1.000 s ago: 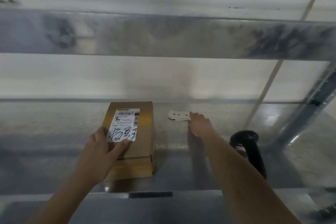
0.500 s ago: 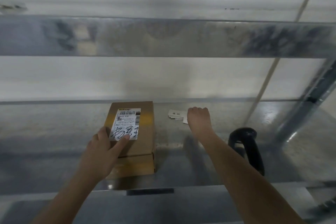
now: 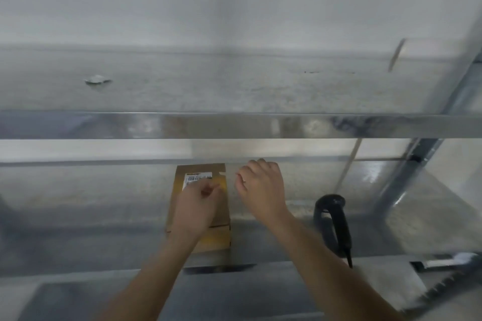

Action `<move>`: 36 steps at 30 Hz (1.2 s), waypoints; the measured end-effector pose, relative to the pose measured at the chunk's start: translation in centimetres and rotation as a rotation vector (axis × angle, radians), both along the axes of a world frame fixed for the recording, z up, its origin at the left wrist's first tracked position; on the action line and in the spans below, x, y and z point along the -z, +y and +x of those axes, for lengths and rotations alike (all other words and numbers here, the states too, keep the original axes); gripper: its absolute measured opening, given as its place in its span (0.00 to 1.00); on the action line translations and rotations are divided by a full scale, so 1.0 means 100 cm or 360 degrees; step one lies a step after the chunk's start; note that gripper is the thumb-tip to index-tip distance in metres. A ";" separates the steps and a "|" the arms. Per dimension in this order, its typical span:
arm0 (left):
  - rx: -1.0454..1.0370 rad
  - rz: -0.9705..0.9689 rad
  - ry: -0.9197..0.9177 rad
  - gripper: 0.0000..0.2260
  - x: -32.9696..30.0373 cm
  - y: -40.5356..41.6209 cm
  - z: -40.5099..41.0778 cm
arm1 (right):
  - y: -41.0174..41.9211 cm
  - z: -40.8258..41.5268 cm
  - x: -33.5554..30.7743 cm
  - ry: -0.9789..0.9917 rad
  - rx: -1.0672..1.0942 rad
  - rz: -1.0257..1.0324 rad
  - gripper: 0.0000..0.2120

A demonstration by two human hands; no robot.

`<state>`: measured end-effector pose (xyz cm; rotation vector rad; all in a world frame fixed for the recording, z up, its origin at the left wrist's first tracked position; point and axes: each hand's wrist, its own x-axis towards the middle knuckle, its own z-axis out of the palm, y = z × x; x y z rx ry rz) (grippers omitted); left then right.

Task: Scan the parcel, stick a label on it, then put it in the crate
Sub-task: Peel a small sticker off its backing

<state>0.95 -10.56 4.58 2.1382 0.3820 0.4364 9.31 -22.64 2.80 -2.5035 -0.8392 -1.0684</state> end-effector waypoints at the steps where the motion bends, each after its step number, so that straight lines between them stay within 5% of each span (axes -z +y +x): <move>1: 0.0003 -0.0138 -0.0014 0.08 -0.010 -0.004 -0.002 | 0.004 -0.009 -0.009 -0.0027 -0.0023 0.0061 0.07; 8: -0.0053 -0.0667 -0.0079 0.10 -0.039 -0.003 -0.031 | 0.018 -0.057 -0.037 0.0058 -0.0158 0.0101 0.08; 19: -0.0232 -0.0732 -0.0206 0.06 -0.040 0.009 -0.064 | 0.035 -0.110 -0.044 0.0218 -0.0156 0.0106 0.14; 27: -0.0270 -0.0821 -0.0145 0.10 -0.042 0.012 -0.069 | 0.039 -0.118 -0.051 0.0116 -0.0138 -0.0067 0.00; 36: -0.0262 -0.1111 -0.0120 0.08 -0.049 0.017 -0.071 | 0.039 -0.111 -0.057 -0.0110 -0.0250 -0.0177 0.11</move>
